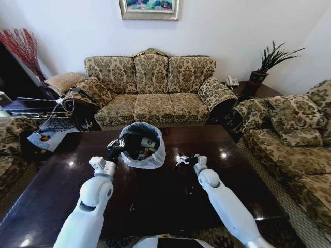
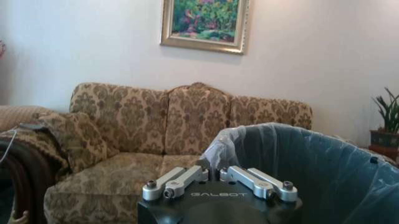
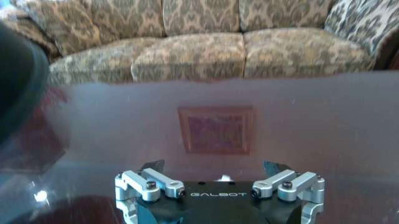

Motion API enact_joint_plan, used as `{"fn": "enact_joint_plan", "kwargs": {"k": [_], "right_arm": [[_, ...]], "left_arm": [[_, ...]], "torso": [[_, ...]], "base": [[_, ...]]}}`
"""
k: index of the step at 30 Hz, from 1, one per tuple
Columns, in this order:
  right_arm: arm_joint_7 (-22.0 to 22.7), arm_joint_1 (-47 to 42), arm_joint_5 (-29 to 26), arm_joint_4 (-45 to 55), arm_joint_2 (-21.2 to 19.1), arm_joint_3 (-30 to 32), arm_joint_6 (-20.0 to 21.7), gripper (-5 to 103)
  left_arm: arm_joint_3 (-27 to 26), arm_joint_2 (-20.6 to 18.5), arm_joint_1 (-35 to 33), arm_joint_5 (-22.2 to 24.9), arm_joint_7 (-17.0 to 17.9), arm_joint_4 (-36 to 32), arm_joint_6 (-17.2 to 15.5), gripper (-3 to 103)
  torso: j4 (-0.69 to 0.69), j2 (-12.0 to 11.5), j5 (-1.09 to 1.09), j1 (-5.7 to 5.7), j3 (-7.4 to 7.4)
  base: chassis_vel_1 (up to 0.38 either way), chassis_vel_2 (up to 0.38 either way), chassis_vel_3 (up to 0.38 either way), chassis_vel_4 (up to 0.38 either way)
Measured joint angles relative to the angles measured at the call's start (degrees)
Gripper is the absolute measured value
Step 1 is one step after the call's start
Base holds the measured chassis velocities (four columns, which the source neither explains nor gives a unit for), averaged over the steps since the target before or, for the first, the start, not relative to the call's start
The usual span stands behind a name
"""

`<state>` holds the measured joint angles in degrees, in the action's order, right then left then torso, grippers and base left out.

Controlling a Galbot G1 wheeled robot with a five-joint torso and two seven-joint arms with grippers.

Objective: Move to the front of the table and place the trash on the table into the trash bin.

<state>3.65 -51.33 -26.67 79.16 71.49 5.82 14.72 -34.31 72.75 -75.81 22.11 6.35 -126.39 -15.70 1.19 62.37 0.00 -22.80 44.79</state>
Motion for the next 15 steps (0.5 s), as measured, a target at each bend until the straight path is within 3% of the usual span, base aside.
{"fn": "enact_joint_plan", "kwargs": {"k": [9,15], "right_arm": [[-2.43,2.23,0.87,-7.91,2.50,-0.88,-1.72,100],[-3.56,2.87,1.04,-10.01,2.83,-0.97,-2.97,75]], "left_arm": [[-0.20,-0.48,-0.15,0.34,0.11,0.06,0.00,3],[0.43,-0.51,-0.17,0.34,0.14,0.06,-0.12,3]], "torso": [[-0.01,0.00,-0.02,0.00,0.00],[-0.03,0.01,-0.05,0.01,-0.02]], "base": [[0.000,0.000,0.000,0.000],[0.000,0.000,0.000,0.000]]}}
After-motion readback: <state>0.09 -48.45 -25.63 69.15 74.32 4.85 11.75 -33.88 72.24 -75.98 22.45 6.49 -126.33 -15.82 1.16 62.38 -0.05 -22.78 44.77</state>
